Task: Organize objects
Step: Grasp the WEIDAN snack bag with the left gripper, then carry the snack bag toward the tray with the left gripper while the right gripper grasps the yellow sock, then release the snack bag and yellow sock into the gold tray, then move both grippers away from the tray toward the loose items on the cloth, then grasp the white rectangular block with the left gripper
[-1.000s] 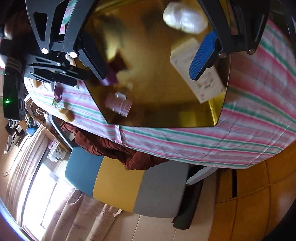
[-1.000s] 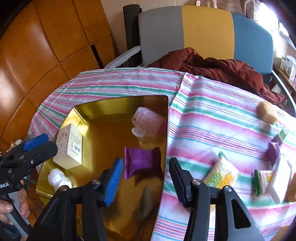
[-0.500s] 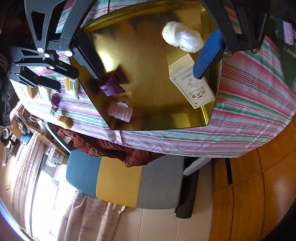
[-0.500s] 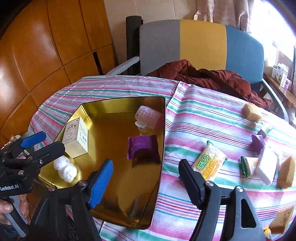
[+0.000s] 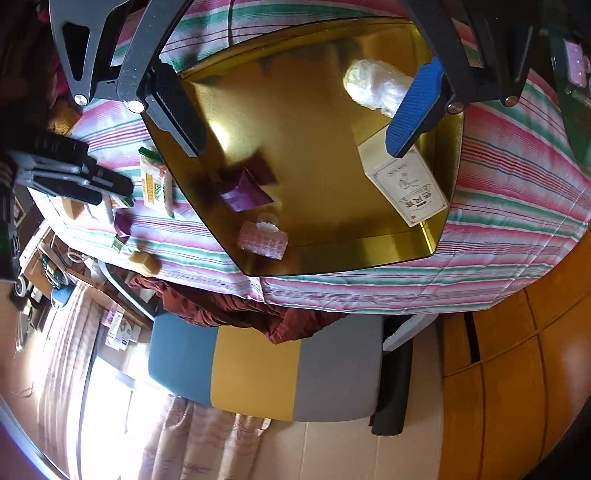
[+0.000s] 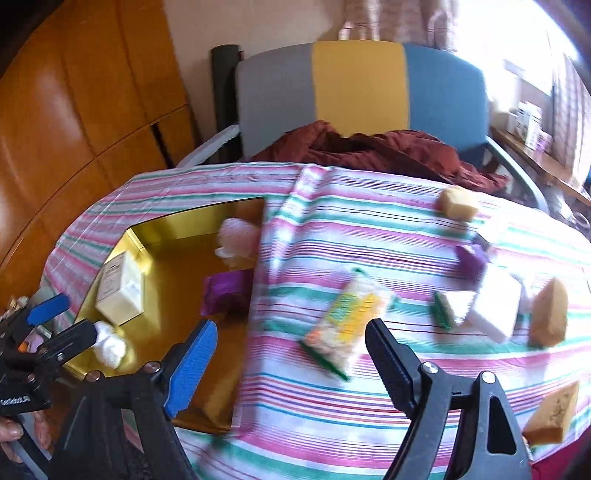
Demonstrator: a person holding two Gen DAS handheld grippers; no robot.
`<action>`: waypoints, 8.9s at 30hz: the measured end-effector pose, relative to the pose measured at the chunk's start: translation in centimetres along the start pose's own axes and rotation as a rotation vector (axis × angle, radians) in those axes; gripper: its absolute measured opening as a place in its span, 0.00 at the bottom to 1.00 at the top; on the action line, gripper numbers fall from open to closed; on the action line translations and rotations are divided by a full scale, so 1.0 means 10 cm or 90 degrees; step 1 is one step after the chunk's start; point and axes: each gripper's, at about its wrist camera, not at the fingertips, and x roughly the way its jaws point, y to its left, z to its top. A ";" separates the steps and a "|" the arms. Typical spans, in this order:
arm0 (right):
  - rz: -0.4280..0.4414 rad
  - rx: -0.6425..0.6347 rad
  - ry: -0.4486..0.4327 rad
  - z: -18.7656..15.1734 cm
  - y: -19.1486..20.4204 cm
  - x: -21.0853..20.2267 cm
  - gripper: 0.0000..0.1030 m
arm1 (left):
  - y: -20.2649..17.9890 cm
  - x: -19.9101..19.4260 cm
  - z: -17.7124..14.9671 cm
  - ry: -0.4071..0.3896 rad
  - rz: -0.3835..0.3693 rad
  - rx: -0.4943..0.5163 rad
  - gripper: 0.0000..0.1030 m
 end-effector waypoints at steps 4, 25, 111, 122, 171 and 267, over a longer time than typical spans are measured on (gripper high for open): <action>-0.040 0.031 0.000 0.00 -0.31 -0.05 0.82 | -0.12 0.02 0.01 0.004 -0.012 0.029 0.96; -0.174 0.311 -0.074 0.08 -2.32 -0.37 0.82 | -1.51 0.50 0.39 0.047 -0.130 0.270 0.96; -0.146 -0.139 0.384 -0.70 -1.32 -0.15 0.35 | -0.82 0.29 0.13 0.068 -0.227 0.120 0.44; 0.020 -0.155 0.172 0.04 -0.36 -0.42 0.35 | 0.36 0.13 0.22 0.034 -0.119 -0.041 0.44; 0.140 -0.106 0.099 -0.10 0.96 0.20 0.81 | 0.70 0.04 0.14 -0.009 0.026 -0.102 0.84; 0.016 0.479 -0.106 -0.59 -2.81 -0.93 1.00 | -3.45 2.13 0.55 0.183 -0.233 0.355 0.55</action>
